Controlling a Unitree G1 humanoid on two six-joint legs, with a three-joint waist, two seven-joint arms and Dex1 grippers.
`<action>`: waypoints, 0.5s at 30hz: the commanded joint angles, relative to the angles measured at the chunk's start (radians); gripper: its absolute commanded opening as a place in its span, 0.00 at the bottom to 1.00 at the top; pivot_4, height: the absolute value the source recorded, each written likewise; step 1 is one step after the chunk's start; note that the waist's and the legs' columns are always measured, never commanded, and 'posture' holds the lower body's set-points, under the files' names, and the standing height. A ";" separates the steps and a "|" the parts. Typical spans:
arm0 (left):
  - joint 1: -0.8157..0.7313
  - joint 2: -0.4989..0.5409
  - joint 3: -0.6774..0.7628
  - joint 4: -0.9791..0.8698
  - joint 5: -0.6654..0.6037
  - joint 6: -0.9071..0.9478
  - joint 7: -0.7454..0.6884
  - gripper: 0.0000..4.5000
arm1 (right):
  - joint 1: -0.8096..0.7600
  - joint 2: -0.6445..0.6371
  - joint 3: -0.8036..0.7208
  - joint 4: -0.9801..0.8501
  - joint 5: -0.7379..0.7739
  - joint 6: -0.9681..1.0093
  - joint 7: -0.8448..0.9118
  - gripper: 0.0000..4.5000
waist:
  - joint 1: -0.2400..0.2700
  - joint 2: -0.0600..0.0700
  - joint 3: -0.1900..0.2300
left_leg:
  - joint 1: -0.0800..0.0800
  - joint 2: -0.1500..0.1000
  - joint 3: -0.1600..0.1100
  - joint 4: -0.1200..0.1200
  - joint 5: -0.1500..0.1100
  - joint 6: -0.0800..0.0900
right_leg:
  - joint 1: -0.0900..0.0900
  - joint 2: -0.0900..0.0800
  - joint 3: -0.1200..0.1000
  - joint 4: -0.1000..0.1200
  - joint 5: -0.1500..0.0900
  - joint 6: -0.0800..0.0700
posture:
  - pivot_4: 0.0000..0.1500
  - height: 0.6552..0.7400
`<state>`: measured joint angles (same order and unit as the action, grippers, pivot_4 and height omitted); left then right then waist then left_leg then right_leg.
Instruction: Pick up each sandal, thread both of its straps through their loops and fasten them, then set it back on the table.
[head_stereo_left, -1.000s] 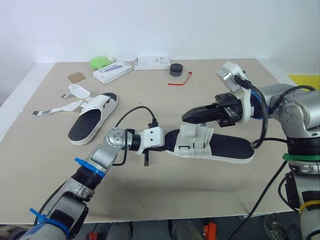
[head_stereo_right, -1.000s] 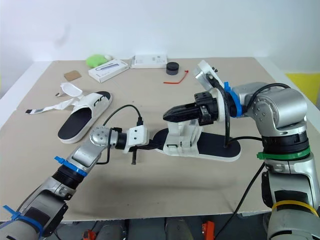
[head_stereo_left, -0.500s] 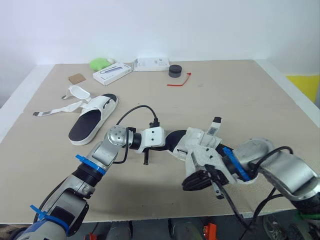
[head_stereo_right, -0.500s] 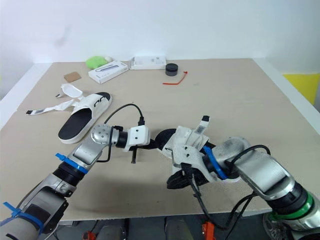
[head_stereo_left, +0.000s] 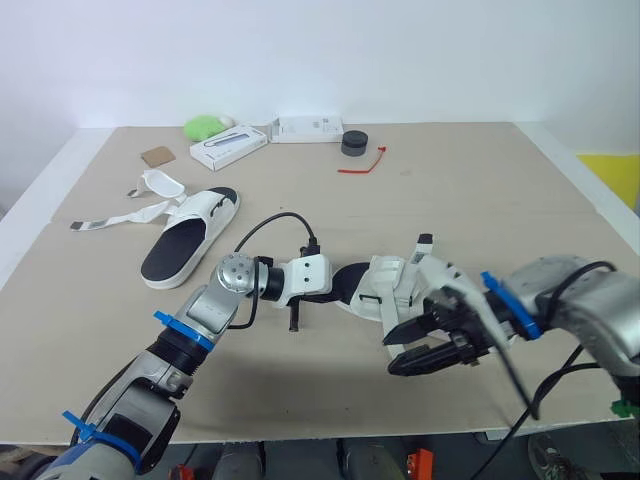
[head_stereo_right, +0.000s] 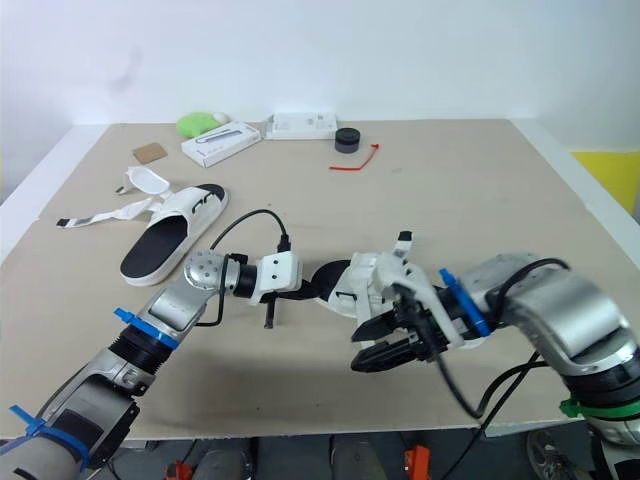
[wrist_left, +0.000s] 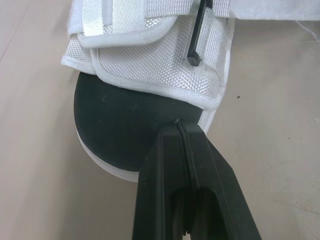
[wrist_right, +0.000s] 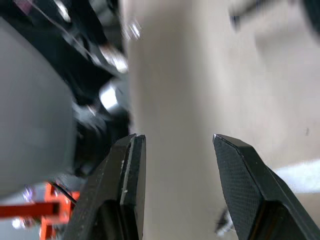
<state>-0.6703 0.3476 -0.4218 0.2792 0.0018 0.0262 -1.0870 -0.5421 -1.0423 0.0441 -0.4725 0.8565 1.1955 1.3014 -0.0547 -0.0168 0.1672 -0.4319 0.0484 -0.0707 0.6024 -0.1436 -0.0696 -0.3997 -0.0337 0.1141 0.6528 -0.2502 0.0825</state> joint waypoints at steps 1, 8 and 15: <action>0.052 0.011 -0.047 0.031 0.045 0.042 -0.010 0.00 | -0.023 0.019 -0.169 0.018 0.175 0.144 -0.091 0.52 | 0.003 -0.002 -0.001 | 0.000 0.000 0.000 0.000 0.000 0.000 | 0.000 0.000 0.000 0.000 0.000 0.000 | 1.00 1.00; 0.080 0.011 -0.048 -0.022 0.041 0.070 -0.006 0.00 | 0.117 0.011 -0.202 -0.012 0.178 0.305 -0.319 0.52 | 0.008 -0.006 -0.004 | -0.001 0.000 0.000 -0.001 -0.001 0.000 | -0.001 0.000 0.000 -0.001 -0.001 0.000 | 1.00 1.00; 0.081 0.008 -0.048 -0.052 0.039 0.090 -0.006 0.00 | 0.130 0.057 -0.206 -0.017 0.207 0.378 -0.432 0.52 | 0.008 -0.005 -0.005 | 0.000 0.000 0.000 -0.001 -0.001 0.000 | 0.000 0.000 0.000 -0.001 -0.001 0.000 | 1.00 1.00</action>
<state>-0.6279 0.3423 -0.4124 0.2053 0.0015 0.0837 -1.0686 -0.4085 -0.9861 -0.1407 -0.4721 1.0469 1.5690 0.8833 -0.0465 -0.0220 0.1625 -0.4325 0.0483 -0.0705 0.6015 -0.1445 -0.0696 -0.4000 -0.0337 0.1145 0.6520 -0.2517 0.0827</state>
